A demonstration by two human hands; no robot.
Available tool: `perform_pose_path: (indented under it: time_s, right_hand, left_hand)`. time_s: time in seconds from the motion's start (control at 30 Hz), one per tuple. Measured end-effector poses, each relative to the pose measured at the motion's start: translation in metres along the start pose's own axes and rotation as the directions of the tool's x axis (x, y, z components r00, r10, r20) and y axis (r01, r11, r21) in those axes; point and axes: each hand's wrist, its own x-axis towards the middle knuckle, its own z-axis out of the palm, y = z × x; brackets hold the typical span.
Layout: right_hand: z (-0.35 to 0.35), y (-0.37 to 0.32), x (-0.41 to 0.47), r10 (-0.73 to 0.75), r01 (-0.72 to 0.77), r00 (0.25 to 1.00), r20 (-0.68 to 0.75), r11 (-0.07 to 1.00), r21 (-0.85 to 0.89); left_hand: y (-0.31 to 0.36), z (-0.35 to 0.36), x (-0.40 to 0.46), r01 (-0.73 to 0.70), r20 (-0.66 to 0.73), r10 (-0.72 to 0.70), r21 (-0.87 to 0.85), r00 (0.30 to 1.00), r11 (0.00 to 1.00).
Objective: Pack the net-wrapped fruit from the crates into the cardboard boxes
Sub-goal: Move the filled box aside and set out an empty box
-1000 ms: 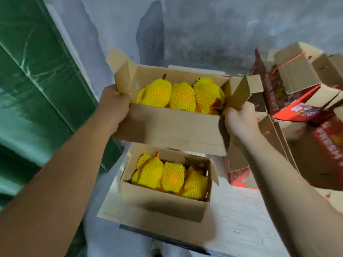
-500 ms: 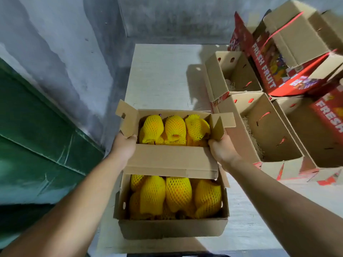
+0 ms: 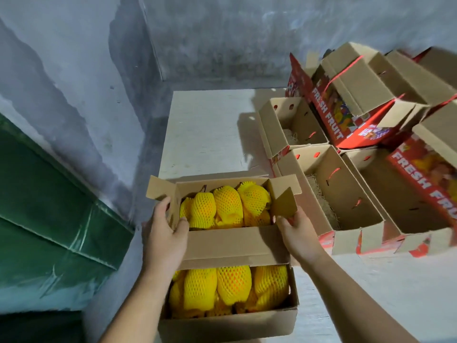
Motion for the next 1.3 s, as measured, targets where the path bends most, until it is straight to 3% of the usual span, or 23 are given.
perform_pose_path:
  time_s: [0.07,0.17,0.23,0.37,0.6,0.7,0.8,0.87,0.93,1.03,1.13,1.23,1.3]
  right_hand:
    - [-0.011,-0.004,-0.021,-0.067,0.069,0.987,-0.147,0.998,0.007]
    - [-0.038,-0.009,-0.045,-0.188,0.204,0.964,-0.188,0.976,0.070]
    - [-0.064,-0.011,-0.054,-0.240,0.260,0.958,-0.155,0.957,0.127]
    - [-0.130,0.005,-0.064,-0.314,0.347,0.928,-0.202,0.923,0.163]
    - [-0.309,0.090,-0.069,-0.292,0.343,0.912,-0.288,0.928,0.145]
    - [-0.389,0.122,-0.066,-0.324,0.363,0.899,-0.294,0.927,0.090]
    - [-0.455,0.134,-0.056,-0.461,0.463,0.811,-0.360,0.882,-0.085]
    - [-0.490,0.134,-0.040,-0.546,0.484,0.717,-0.432,0.837,-0.255]
    - [-0.520,0.130,-0.016,-0.541,0.399,0.670,-0.508,0.840,-0.368]
    - [-0.549,0.119,0.024,-0.425,0.251,0.758,-0.495,0.890,-0.380]
    - [-0.561,0.114,0.052,-0.303,0.175,0.913,-0.274,0.897,-0.407]
    - [-0.566,0.121,0.062,-0.236,0.169,0.951,-0.200,0.937,-0.306]
    - [-0.576,0.127,0.068,-0.177,0.149,0.970,-0.168,0.975,-0.165]
  left_hand:
    - [0.033,0.012,-0.025,-0.216,-0.131,0.213,-0.006,0.968,0.976]
    - [0.080,0.054,-0.063,-0.338,-0.050,0.334,-0.174,0.941,0.925]
    - [0.109,0.089,-0.086,-0.297,0.096,0.346,-0.332,0.933,0.895]
    - [0.164,0.167,-0.134,-0.175,0.336,0.366,-0.483,0.868,0.858]
    - [0.266,0.321,-0.236,-0.148,0.436,0.438,-0.556,0.786,0.818]
    - [0.311,0.381,-0.280,-0.104,0.426,0.420,-0.592,0.801,0.799]
    - [0.353,0.423,-0.304,-0.026,0.364,0.337,-0.644,0.868,0.765]
    - [0.377,0.443,-0.304,-0.015,0.253,0.235,-0.651,0.938,0.759]
    - [0.400,0.455,-0.294,-0.063,0.099,0.150,-0.594,0.984,0.802]
    - [0.426,0.460,-0.274,-0.037,0.053,0.082,-0.575,0.995,0.818]
    - [0.436,0.463,-0.256,0.034,0.130,0.052,-0.583,0.990,0.812]
    - [0.441,0.467,-0.239,0.050,0.207,0.025,-0.352,0.978,0.935]
    - [0.446,0.471,-0.236,0.091,0.301,-0.011,-0.250,0.954,0.964]
